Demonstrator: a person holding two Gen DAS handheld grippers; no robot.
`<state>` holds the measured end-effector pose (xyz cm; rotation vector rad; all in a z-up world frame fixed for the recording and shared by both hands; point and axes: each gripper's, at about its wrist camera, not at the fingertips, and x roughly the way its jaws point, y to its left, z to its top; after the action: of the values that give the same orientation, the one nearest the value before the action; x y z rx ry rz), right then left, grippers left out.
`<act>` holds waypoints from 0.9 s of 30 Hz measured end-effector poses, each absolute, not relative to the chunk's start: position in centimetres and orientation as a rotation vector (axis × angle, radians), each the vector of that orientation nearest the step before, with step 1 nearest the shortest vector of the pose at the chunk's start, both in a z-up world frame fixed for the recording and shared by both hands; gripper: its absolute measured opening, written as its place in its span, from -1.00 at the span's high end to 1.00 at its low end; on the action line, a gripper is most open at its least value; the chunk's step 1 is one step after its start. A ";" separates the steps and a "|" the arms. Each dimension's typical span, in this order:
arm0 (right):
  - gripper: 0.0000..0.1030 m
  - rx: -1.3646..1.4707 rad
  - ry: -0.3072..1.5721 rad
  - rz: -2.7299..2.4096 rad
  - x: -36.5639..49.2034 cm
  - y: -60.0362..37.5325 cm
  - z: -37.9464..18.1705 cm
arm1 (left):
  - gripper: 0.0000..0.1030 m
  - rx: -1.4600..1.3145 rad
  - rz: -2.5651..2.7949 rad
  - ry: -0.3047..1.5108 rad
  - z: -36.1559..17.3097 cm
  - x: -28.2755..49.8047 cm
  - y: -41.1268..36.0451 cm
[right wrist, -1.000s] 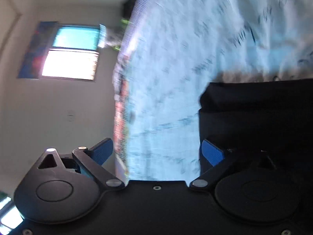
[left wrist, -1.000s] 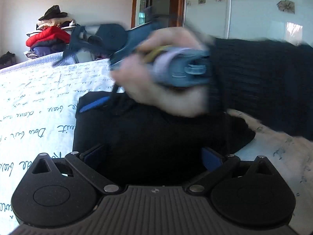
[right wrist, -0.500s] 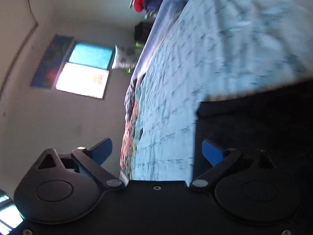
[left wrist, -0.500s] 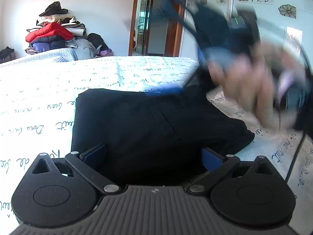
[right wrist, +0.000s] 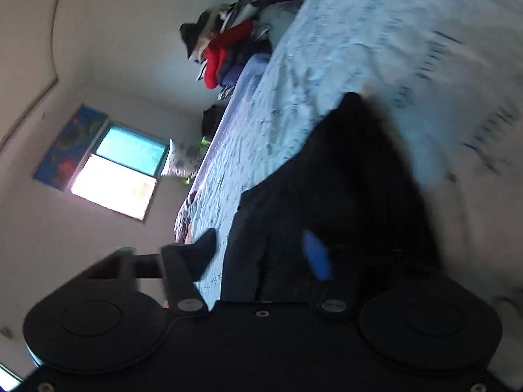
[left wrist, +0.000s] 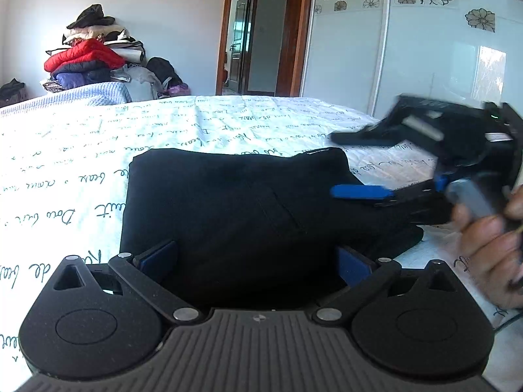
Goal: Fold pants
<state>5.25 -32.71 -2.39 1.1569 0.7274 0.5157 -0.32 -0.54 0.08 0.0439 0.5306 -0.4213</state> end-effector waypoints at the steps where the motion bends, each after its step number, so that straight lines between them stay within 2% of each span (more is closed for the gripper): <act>1: -0.37 1.178 0.711 0.500 4.5 -33.4 -1.8 | -0.99 0.047 -0.418 0.530 0.1 -0.4 -0.6; 2: -0.53 1.182 0.683 0.508 4.0 -33.5 -0.9 | -0.99 0.051 -0.407 0.525 0.2 -0.5 -0.6; 3: -0.78 1.180 0.648 0.541 3.7 -33.4 0.0 | -0.99 0.056 -0.393 0.519 0.4 -0.6 -0.8; 4: -0.85 1.176 0.620 0.591 3.5 -32.9 0.9 | -0.99 0.070 -0.378 0.509 0.7 -0.9 -1.0; 7: -0.88 1.133 0.643 0.699 4.4 -29.9 2.2 | -0.99 0.099 -0.384 0.453 1.5 -1.6 -1.8; 9: -0.88 1.067 0.741 0.640 5.5 -28.0 0.8 | -1.00 0.099 -0.386 0.483 1.0 -1.3 -2.1; 10: -0.71 1.027 0.784 0.601 5.8 -27.4 -0.4 | -0.98 0.102 -0.385 0.527 0.4 -0.9 -2.3; 12: -0.26 0.958 0.736 0.594 5.2 -27.8 -1.2 | -0.98 0.097 -0.389 0.531 0.7 -1.1 -1.9; 13: -0.22 0.987 0.715 0.612 4.8 -28.5 -1.7 | -0.98 0.073 -0.400 0.519 1.3 -1.6 -1.5; 17: -0.29 1.107 0.688 0.586 3.8 -30.5 -1.6 | -0.99 -0.027 -0.416 0.424 4.1 -2.8 0.3; 18: -0.53 1.143 0.663 0.583 3.3 -30.8 -1.1 | -0.99 -0.032 -0.389 0.403 4.5 -2.6 0.5; 19: -0.86 1.171 0.629 0.592 2.8 -30.9 -0.6 | -0.99 -0.038 -0.362 0.399 4.6 -2.1 0.7; 20: -0.91 1.181 0.598 0.610 2.5 -30.9 0.0 | -1.00 -0.045 -0.334 0.421 4.2 -1.3 0.8; 22: -0.91 1.139 0.604 0.642 2.6 -30.0 0.7 | -0.99 -0.028 -0.267 0.557 2.4 1.0 0.3; 24: -0.91 1.048 0.700 0.585 3.2 -28.7 0.1 | -0.97 0.039 -0.192 0.652 -0.3 1.9 -0.5; 26: -0.55 0.989 0.713 0.530 2.9 -28.6 -1.1 | -0.99 -0.007 -0.209 0.636 -0.2 1.4 -0.1; 27: -0.45 1.005 0.704 0.536 2.6 -29.0 -1.5 | -0.99 -0.017 -0.216 0.654 -0.2 1.6 0.1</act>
<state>2.57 -29.03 -1.45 1.0052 0.7040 0.5361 1.56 0.14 -0.16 -0.0171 0.6536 -0.2158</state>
